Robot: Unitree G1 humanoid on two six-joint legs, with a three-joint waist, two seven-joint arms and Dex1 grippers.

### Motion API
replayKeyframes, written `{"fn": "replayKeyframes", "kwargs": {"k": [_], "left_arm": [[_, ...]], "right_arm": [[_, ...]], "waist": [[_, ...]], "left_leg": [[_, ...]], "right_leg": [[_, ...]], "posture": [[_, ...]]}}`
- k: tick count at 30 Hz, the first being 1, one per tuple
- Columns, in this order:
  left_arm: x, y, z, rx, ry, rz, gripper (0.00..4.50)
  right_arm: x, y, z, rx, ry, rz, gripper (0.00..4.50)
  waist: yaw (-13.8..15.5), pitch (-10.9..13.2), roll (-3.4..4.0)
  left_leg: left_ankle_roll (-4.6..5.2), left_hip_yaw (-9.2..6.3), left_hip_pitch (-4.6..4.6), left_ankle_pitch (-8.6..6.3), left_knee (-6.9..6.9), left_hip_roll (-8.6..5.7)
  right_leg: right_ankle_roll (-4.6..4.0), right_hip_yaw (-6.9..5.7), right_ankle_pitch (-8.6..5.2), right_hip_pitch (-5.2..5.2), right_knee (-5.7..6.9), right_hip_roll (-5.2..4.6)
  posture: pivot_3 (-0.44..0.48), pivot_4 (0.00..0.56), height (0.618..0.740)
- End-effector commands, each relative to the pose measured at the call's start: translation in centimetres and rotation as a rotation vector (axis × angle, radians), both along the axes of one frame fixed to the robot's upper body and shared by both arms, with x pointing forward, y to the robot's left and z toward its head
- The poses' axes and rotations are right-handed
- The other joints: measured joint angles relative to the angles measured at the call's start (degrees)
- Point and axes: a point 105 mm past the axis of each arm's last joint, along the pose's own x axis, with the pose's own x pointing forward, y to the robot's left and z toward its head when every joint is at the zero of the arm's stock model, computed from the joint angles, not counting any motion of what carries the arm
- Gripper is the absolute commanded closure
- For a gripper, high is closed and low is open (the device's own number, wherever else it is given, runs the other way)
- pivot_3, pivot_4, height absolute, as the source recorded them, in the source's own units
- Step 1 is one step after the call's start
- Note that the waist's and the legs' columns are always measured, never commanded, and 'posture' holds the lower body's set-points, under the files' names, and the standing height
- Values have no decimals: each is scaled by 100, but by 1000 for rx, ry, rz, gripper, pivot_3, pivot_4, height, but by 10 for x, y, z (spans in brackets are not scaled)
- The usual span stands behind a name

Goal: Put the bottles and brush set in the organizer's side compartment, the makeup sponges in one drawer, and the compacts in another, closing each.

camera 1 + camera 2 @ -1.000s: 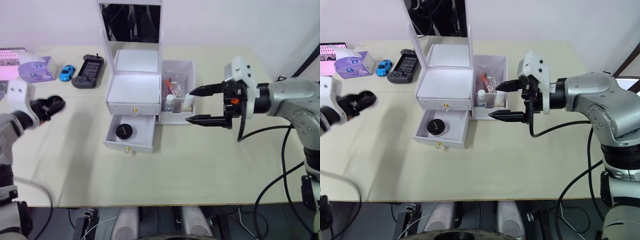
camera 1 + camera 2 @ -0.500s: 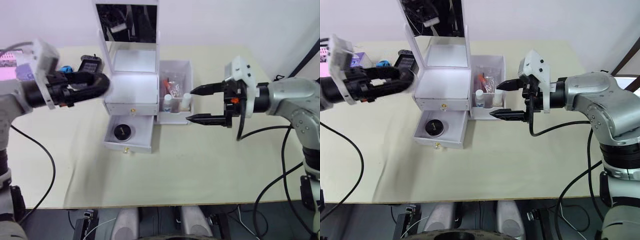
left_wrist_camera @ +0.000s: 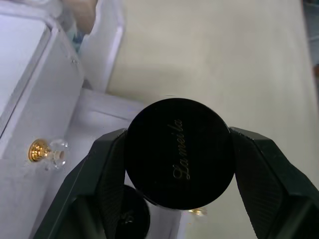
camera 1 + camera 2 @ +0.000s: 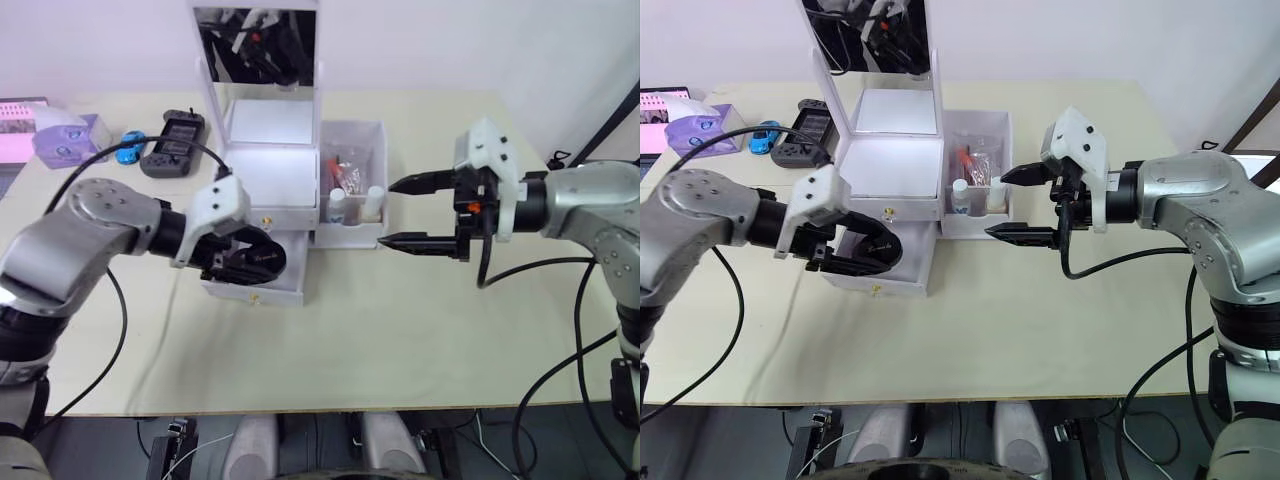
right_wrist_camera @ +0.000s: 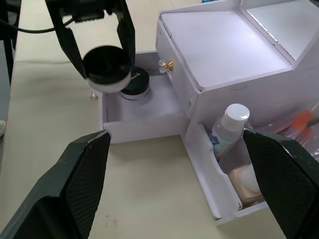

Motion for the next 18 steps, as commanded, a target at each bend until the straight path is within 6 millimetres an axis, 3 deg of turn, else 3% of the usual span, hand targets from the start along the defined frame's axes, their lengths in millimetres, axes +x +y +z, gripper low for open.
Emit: {"fn": "replayKeyframes", "kwargs": {"k": [1,9,18], "left_arm": [[11,-7,0,50,-105,-23,1902],[26,-11,-25,125,-142,-11,1902],[36,-14,-37,73,-123,26,1902]], "right_arm": [[-4,-3,14,-8,-74,-14,0],[-3,-6,16,-12,-81,-41,0],[1,-7,24,9,-82,-71,0]], "waist": [[13,0,0],[-3,0,0],[3,0,0]], "left_leg": [[0,0,0,0,3,0],[0,-2,-1,0,-3,0],[0,-5,0,0,2,0]], "right_leg": [[0,0,0,3,-1,0],[10,0,-1,5,-5,0],[9,0,0,6,0,0]], "posture": [[0,150,740],[0,150,740],[0,150,740]]}}
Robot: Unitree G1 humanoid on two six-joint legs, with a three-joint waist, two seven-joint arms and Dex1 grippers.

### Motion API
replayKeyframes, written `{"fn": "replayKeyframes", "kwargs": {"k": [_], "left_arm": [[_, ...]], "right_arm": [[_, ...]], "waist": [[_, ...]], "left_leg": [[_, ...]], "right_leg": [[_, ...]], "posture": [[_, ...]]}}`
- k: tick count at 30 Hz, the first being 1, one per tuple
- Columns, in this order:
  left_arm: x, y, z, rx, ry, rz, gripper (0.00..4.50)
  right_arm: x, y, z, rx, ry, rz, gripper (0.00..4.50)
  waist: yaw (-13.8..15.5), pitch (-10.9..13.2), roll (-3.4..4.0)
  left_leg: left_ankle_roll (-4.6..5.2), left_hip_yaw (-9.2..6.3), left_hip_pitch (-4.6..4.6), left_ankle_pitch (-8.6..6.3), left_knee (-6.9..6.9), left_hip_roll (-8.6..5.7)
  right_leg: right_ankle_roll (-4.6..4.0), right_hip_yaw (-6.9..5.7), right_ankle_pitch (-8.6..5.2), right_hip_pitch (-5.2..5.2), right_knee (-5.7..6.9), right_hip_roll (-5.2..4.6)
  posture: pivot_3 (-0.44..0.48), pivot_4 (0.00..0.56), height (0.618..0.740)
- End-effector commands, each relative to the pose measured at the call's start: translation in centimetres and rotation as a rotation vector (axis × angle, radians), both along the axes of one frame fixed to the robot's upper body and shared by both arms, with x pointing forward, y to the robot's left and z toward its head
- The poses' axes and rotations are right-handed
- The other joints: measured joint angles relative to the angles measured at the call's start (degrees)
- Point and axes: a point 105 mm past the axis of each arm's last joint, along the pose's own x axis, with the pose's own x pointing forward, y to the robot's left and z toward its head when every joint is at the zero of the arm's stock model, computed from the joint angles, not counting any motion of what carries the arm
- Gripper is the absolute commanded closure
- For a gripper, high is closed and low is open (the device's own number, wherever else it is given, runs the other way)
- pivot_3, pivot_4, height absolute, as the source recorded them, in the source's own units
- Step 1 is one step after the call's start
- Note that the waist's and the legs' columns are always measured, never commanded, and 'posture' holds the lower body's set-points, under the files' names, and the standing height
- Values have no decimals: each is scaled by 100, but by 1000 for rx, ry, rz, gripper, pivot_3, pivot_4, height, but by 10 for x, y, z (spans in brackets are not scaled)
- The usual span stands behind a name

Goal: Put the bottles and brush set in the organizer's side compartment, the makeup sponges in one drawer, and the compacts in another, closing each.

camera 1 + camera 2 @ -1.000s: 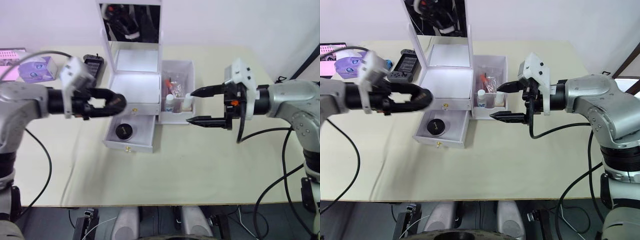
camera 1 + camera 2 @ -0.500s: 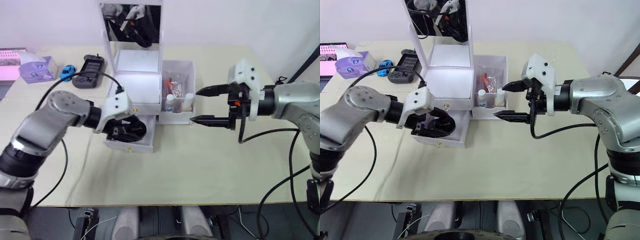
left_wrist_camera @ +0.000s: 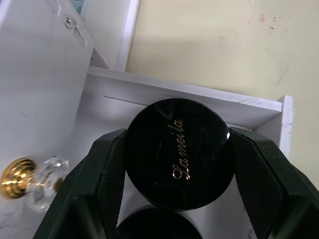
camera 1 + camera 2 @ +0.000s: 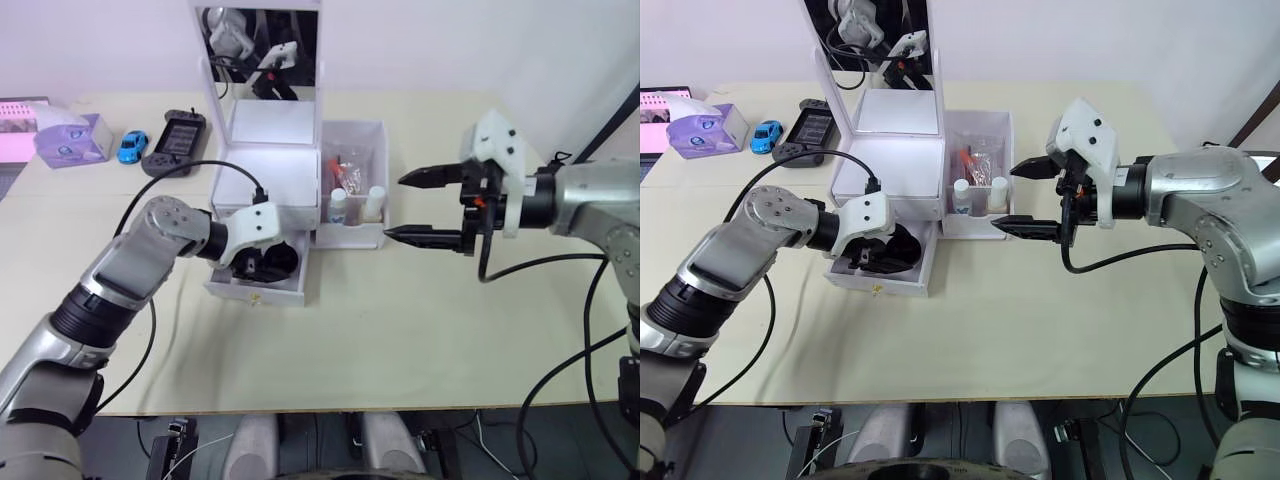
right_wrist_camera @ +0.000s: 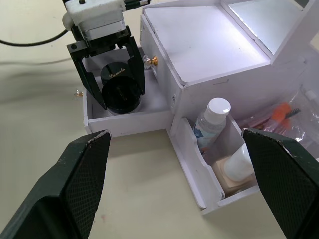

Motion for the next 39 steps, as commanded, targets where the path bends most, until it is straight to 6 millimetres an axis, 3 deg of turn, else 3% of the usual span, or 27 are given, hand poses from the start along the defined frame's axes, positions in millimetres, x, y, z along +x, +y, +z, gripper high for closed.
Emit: {"fn": "replayKeyframes", "kwargs": {"k": [1,11,13,15,22,26,32,35,38,39], "left_arm": [[1,-2,1,-26,-18,-12,1902],[4,-3,1,-25,-7,-26,1902],[5,-4,6,-38,-14,-31,817],[2,-3,14,-37,-7,-50,34],[-4,8,47,-61,-17,-28,34],[-12,13,57,-110,20,1,34],[-44,32,82,-281,52,-49,34],[-60,46,82,-333,71,-39,34],[-72,63,70,-396,161,63,855],[-75,68,65,-416,193,100,1373]], "right_arm": [[-1,-3,18,15,-68,-14,0],[1,-6,15,11,-62,-43,0],[1,-7,14,10,-61,-46,0],[1,-7,12,6,-50,-52,0],[-1,-5,8,14,-30,-46,0],[0,-4,6,11,-26,-39,0],[1,-3,8,13,-28,-11,0],[-3,-1,10,10,-30,32,0],[-12,3,19,41,-46,111,0],[-15,5,22,47,-50,140,0]], "waist": [[3,0,0],[3,0,0],[2,0,0],[2,0,1],[9,1,1],[13,1,0],[-64,1,3],[-49,2,5],[-30,2,5],[-26,2,5]], "left_leg": [[0,0,0,0,0,0],[0,-1,0,0,0,0],[0,0,0,0,0,0],[0,-1,0,0,0,0],[0,-2,-1,0,1,-1],[0,-3,-2,0,2,-1],[0,1,6,0,-7,0],[1,-3,9,0,-12,3],[0,-4,8,0,-12,3],[0,-3,7,0,-8,3]], "right_leg": [[1,0,0,0,1,0],[3,0,1,0,1,0],[2,0,1,0,1,0],[2,0,1,0,1,0],[3,-1,1,0,1,0],[3,-1,1,2,1,-1],[7,0,0,1,0,-1],[8,-2,-2,-4,10,2],[1,-2,-6,-5,10,2],[-1,-1,-7,-3,9,1]], "posture": [[0,150,740],[0,150,740],[0,150,740],[0,150,740],[0,150,740],[0,150,740],[0,150,740],[0,150,740],[0,150,740],[0,150,740]]}}
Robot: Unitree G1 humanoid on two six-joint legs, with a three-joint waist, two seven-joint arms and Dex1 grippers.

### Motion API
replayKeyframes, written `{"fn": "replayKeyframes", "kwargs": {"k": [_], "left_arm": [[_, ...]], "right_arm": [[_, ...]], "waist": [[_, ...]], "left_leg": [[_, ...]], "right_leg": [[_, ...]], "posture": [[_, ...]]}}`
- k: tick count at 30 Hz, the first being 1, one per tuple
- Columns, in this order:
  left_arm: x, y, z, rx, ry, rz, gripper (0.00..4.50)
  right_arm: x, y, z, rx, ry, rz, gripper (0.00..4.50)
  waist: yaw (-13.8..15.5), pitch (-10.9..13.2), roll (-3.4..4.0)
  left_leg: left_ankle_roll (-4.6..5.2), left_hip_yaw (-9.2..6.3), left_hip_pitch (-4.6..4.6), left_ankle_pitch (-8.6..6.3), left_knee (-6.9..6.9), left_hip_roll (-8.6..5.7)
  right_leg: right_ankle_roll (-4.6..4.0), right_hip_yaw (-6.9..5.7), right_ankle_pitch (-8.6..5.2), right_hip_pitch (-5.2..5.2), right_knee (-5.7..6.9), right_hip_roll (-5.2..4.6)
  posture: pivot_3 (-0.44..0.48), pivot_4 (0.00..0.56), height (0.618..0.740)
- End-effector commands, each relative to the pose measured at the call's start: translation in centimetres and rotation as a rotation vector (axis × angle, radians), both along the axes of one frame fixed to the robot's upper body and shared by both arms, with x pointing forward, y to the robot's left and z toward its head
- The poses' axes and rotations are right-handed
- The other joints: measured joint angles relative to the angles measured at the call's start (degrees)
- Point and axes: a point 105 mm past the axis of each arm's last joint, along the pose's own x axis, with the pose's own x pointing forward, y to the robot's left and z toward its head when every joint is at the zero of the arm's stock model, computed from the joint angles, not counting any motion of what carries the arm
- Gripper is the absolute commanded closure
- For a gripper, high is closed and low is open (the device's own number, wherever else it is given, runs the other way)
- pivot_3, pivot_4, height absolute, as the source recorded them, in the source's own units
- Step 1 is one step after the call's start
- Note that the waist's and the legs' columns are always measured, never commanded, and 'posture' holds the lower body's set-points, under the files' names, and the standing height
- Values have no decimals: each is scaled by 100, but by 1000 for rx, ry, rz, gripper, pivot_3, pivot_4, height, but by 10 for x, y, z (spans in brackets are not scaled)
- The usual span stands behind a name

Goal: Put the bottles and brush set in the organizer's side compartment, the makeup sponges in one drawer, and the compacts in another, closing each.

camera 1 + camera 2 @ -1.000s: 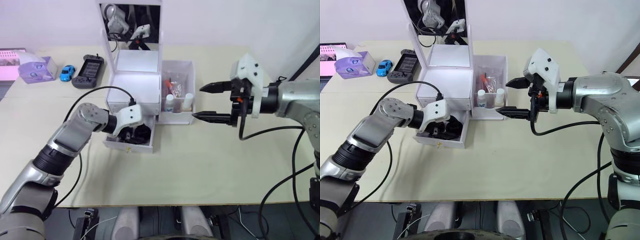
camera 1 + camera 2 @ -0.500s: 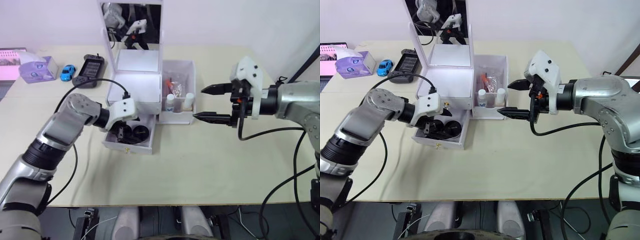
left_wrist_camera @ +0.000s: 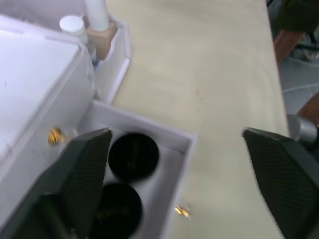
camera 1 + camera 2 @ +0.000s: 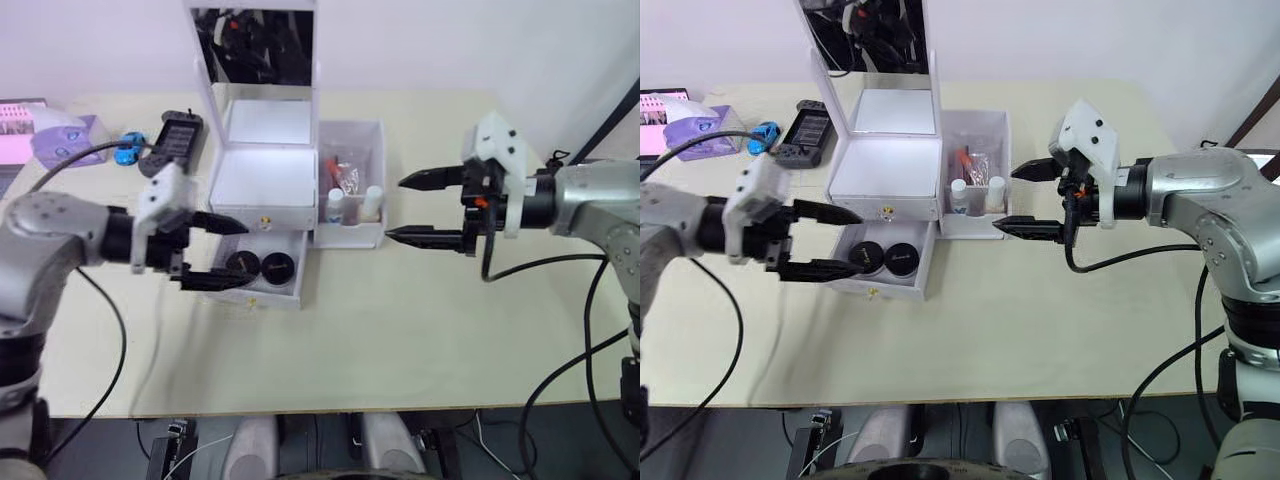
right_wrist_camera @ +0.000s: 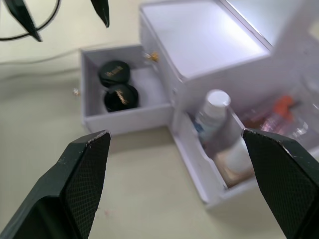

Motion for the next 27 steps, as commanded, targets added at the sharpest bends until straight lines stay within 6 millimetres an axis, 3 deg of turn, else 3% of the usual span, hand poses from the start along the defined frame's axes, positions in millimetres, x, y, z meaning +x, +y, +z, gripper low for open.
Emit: {"fn": "replayKeyframes", "kwargs": {"k": [1,6,11,19,24,27], "left_arm": [[-13,11,-3,-60,51,76,1889],[-36,25,-37,-124,180,195,4440],[-44,34,-67,-116,287,314,4440],[-24,23,-100,-174,247,434,4440],[-15,22,-103,-215,179,478,4440],[-24,14,-102,-260,150,463,4440]], "right_arm": [[-15,6,24,46,-73,106,0],[-21,14,28,64,-57,177,0],[-16,17,25,56,-52,172,0],[-10,14,22,41,-51,117,0],[-10,11,21,40,-52,91,0],[-9,10,20,37,-55,73,0]], "waist": [[11,0,0],[15,0,-2],[42,0,1],[40,-3,3],[38,-3,2],[25,-3,2]], "left_leg": [[0,0,0,0,2,0],[0,2,4,0,10,-2],[-1,-1,7,0,10,-2],[-1,2,8,0,11,-3],[-1,2,6,0,10,-3],[-1,3,6,0,10,-3]], "right_leg": [[0,0,0,1,-2,0],[-3,0,0,15,-10,-9],[-8,-4,0,16,-8,-8],[-14,-4,5,18,-12,-10],[-14,-4,5,17,-15,-10],[-15,-4,5,17,-15,-10]], "posture": [[0,150,740],[0,150,740],[0,150,740],[0,150,740],[0,150,740],[0,150,740]]}}
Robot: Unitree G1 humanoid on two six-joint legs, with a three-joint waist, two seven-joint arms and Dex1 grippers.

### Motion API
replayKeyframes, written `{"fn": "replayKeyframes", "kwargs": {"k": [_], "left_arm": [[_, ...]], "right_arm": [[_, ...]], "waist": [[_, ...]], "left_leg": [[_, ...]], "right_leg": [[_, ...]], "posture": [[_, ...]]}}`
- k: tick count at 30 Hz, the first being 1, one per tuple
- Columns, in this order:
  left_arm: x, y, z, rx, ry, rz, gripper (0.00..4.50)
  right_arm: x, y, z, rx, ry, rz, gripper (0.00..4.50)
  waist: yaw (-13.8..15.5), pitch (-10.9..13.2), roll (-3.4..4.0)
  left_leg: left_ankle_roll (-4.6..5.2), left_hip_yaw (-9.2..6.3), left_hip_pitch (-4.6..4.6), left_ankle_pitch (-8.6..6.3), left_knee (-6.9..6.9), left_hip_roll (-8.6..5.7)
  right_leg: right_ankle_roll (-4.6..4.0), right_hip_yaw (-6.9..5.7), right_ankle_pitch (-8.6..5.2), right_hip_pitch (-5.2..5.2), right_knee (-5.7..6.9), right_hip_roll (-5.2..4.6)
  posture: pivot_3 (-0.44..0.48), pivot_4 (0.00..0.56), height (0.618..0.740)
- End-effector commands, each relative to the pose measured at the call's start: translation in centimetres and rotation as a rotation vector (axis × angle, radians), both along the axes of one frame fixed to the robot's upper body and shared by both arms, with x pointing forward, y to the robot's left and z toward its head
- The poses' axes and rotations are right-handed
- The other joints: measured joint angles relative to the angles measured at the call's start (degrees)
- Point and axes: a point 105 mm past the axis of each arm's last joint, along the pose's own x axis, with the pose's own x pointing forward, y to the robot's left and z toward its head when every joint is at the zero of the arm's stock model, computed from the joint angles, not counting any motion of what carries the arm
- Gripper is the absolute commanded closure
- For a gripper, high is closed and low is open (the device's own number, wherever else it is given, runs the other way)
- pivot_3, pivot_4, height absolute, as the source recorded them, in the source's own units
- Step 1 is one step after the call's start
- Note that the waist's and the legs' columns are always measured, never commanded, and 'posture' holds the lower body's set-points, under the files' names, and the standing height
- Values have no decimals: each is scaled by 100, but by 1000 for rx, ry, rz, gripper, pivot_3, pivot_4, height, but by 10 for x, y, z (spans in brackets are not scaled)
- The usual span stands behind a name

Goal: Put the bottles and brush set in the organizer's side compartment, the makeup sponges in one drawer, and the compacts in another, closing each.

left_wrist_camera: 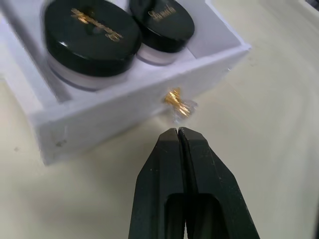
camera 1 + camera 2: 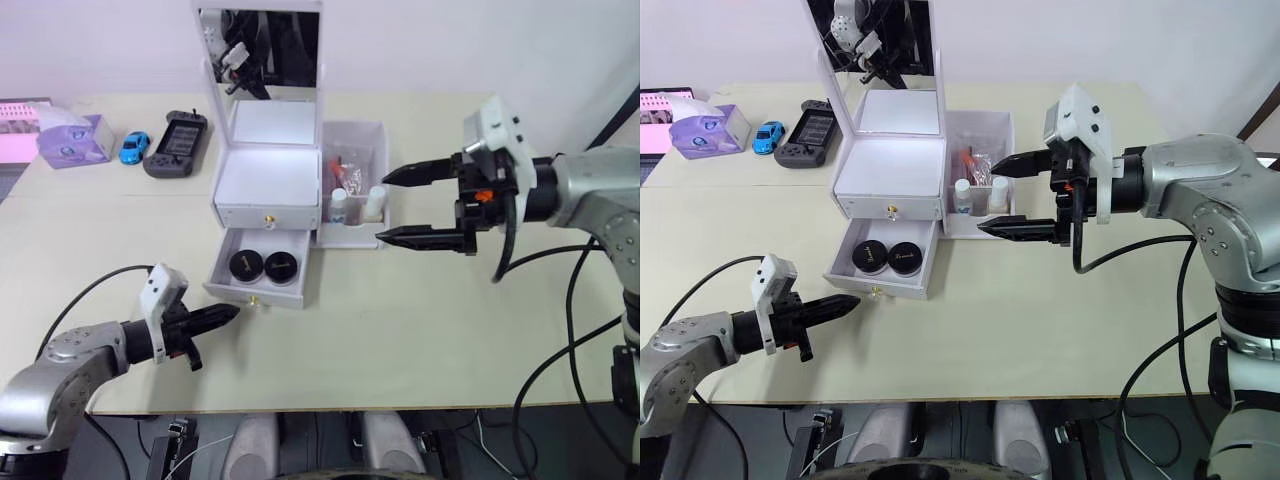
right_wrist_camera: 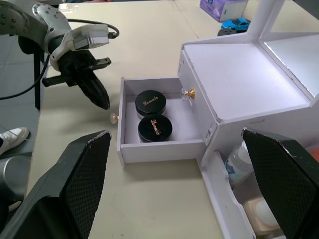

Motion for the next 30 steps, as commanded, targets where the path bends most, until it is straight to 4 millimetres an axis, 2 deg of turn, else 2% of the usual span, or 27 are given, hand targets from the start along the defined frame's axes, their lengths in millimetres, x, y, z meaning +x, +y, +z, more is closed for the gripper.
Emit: {"fn": "replayKeyframes", "kwargs": {"k": [1,6,10,15,22,30], "left_arm": [[-11,-6,8,-28,-85,19,4440],[-21,-14,3,-69,-178,123,4440],[-15,-7,0,0,-328,306,4440],[-25,-7,-8,4,-367,453,4440],[-16,-4,-32,38,-343,418,4440],[3,-19,-44,-9,-361,358,4440]], "right_arm": [[-3,-5,8,-6,-48,-28,0],[-3,-8,5,-3,-42,-44,0],[-2,-4,3,-6,-44,-37,0],[-3,-1,6,6,-55,-33,0],[-3,1,2,8,-46,-34,0],[-3,0,-1,-5,-41,-57,0]], "waist": [[-10,0,0],[27,-1,1],[49,-4,5],[9,-5,4],[23,-7,9],[39,-10,16]], "left_leg": [[0,1,0,0,0,0],[0,9,-1,-1,-7,0],[0,2,0,0,7,-1],[-1,7,-1,-1,22,-1],[-1,0,-5,-2,21,0],[-1,1,-9,-2,20,-1]], "right_leg": [[0,0,0,0,0,0],[0,1,0,-2,-11,-6],[-3,-4,2,9,-10,-6],[-3,-2,2,16,-16,-8],[17,-8,-11,10,-14,-5],[-3,-8,2,10,-17,-8]], "posture": [[0,150,740],[0,150,740],[0,150,740],[0,150,740],[0,150,740],[0,150,740]]}}
